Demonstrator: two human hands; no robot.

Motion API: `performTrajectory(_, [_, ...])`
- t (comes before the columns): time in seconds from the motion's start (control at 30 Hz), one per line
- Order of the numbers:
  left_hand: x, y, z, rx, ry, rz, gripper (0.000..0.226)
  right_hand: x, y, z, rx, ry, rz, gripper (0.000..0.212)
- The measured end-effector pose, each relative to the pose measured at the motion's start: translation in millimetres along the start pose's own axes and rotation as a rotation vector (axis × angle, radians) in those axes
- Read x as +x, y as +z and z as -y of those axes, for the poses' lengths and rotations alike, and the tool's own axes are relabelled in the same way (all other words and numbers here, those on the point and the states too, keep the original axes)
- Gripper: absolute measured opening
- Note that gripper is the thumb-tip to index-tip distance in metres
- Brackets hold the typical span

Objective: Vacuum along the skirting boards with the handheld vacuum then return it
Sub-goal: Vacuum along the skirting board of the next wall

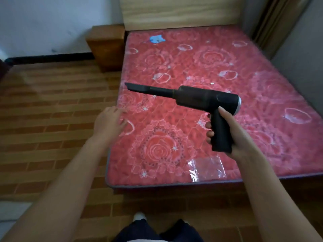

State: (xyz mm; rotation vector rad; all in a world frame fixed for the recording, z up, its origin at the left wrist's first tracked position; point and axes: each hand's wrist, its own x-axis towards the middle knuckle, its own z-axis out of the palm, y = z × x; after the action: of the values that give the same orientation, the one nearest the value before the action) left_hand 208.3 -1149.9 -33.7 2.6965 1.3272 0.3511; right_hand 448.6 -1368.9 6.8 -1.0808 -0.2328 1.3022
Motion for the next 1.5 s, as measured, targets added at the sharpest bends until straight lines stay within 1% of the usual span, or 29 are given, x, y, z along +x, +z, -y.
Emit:
performTrajectory(0.17, [-30.2, -19.8, 73.3, 0.073, -0.148, -0.033, 0.029, 31.5, 65.1, -35.4, -0.027, 0.078, 0.107, 0.030])
performTrajectory(0.3, [-47.8, -32.3, 121.0, 0.095, -0.225, -0.041, 0.030, 50.4, 111.0, -59.9, -0.044, 0.127, 0.178, 0.037])
performTrajectory(0.37, [-55.5, -37.2, 138.4, 0.091, -0.262, -0.034, 0.030, 57.9, 129.0, -68.8, -0.062, 0.140, 0.189, 0.037])
performTrajectory(0.5, [-74.3, -41.7, 166.2, 0.109, -0.290, 0.005, 0.033, 71.6, 152.3, -80.9, -0.041, 0.170, 0.183, 0.031])
performTrajectory(0.63, [-87.7, -47.9, 184.8, 0.093, -0.370, -0.037, 0.033, 87.7, 171.9, -83.1, -0.068, 0.193, 0.189, 0.034])
performTrajectory(0.93, [-98.0, -54.9, 220.5, 0.061, -0.515, -0.074, 0.032, 123.8, 225.6, -92.1, -0.116, 0.266, 0.294, 0.028])
performTrajectory(1.1, [-86.0, -57.4, 264.4, 0.018, -0.573, -0.097, 0.032, 148.2, 262.3, -108.0, -0.115, 0.278, 0.292, 0.025])
performTrajectory(1.27, [-56.0, -62.2, 331.6, -0.016, -0.584, -0.089, 0.032, 184.2, 317.1, -132.2, -0.077, 0.245, 0.236, 0.025])
performTrajectory(1.5, [-1.8, -80.5, 442.9, 0.003, -0.489, -0.069, 0.033, 245.3, 410.9, -174.3, 0.015, 0.201, 0.210, 0.026])
